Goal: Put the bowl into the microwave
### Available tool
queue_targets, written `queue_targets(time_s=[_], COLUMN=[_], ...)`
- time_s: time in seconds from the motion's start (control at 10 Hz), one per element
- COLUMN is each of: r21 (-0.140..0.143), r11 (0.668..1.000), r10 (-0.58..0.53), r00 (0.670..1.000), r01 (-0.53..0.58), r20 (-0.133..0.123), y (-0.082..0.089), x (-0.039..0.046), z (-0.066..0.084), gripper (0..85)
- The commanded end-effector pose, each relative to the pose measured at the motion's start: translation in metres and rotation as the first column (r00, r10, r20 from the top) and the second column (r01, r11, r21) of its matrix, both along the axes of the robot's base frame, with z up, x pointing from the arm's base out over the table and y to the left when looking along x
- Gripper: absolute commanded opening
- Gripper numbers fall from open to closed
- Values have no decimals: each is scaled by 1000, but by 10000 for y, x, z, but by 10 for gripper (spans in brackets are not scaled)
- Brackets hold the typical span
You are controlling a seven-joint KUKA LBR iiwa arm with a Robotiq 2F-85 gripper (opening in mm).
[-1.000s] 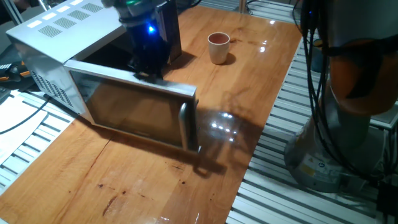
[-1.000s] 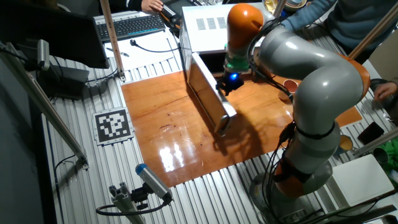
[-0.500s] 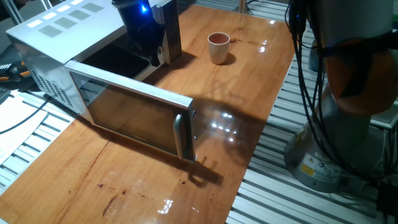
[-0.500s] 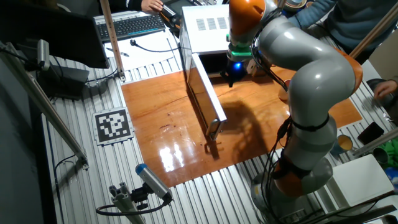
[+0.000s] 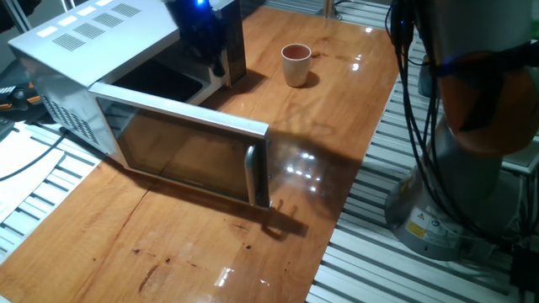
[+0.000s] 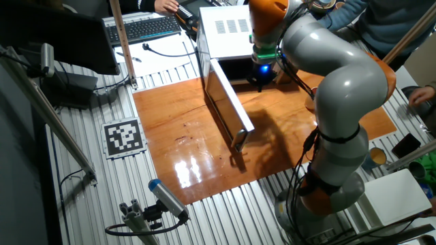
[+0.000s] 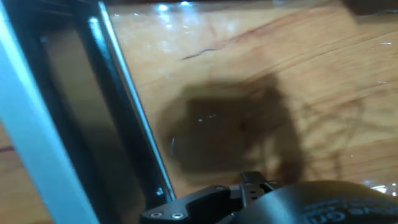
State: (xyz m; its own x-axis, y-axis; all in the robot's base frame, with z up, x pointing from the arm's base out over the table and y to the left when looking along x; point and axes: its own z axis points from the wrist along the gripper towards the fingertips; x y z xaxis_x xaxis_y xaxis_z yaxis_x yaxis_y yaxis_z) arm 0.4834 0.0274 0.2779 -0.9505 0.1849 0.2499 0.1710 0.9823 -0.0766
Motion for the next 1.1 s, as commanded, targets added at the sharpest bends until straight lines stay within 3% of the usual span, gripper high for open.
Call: queue_targets(time_s=[0.0,0.1,0.2,0.3,0.4,0.5,0.6,0.7,0.8,1.0], r21=[-20,8,63,107,115,142,184,197,226,234], r11=[1000,1000,998,994,993,990,983,980,974,971], r10=[-10,-21,-29,-39,-23,-4,-18,-16,-17,-14], r00=[1000,1000,999,996,990,984,980,974,975,972], r01=[10,21,26,30,7,-22,-19,-29,-34,-42], r20=[0,15,43,83,141,180,198,224,222,233], y=[-83,-161,-219,-242,-265,-285,-259,-212,-183,-116], x=[-8,-31,-59,-87,-108,-110,-111,-111,-107,-97], z=[32,38,69,101,126,165,205,234,263,360], gripper=[0,0,0,0,0,0,0,0,0,0])
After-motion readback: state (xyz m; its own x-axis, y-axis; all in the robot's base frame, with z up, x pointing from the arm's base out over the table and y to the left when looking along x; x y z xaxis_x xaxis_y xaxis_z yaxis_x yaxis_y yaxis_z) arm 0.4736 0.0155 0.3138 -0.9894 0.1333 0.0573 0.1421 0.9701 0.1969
